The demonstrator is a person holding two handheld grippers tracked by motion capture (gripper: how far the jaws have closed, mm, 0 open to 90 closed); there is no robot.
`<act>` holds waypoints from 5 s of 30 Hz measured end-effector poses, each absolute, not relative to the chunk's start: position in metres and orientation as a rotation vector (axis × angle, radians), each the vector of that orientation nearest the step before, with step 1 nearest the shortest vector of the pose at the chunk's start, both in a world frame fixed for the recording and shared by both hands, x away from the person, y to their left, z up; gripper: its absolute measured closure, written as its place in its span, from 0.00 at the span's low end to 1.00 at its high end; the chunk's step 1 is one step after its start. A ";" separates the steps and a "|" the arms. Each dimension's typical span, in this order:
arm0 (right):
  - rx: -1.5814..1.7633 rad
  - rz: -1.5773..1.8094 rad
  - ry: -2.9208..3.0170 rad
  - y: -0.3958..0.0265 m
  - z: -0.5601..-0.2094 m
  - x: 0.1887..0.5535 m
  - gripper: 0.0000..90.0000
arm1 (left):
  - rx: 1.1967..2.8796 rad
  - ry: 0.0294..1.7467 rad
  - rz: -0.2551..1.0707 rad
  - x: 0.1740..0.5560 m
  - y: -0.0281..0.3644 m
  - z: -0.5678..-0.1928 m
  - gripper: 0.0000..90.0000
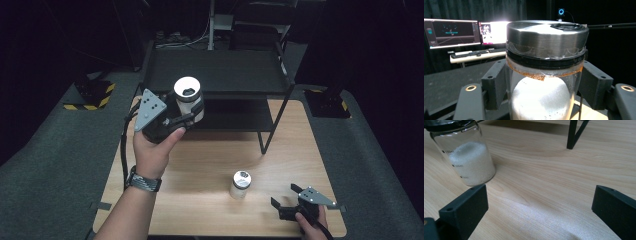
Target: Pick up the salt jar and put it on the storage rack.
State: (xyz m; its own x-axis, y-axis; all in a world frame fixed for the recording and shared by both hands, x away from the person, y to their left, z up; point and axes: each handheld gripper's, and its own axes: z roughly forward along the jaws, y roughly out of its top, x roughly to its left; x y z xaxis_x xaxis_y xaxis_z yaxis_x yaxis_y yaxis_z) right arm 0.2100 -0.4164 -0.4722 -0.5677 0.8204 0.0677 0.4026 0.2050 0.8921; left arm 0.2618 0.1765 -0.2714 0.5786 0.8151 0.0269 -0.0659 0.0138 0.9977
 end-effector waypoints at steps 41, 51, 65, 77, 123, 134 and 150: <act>1.133 1.344 2.044 -0.423 -0.474 0.206 0.00 | 1.409 0.844 0.836 0.362 0.140 -0.244 0.35; 1.140 1.349 2.038 -0.425 -0.475 0.204 0.00 | 1.382 0.857 0.812 0.368 0.139 -0.250 0.34; 1.143 1.347 2.036 -0.425 -0.475 0.204 0.00 | 1.377 0.883 0.781 0.369 0.142 -0.249 0.26; 1.143 1.348 2.037 -0.425 -0.475 0.204 0.00 | 1.382 0.851 0.788 0.348 0.149 -0.249 0.01; 1.128 1.317 2.046 -0.420 -0.473 0.203 0.00 | 1.387 0.775 0.806 0.230 0.199 -0.370 0.00; 1.130 1.316 2.050 -0.420 -0.473 0.204 0.00 | 1.416 0.830 0.770 0.217 0.211 -0.409 0.01; 1.133 1.318 2.046 -0.420 -0.473 0.203 0.00 | 1.473 0.903 0.738 0.203 0.225 -0.452 0.01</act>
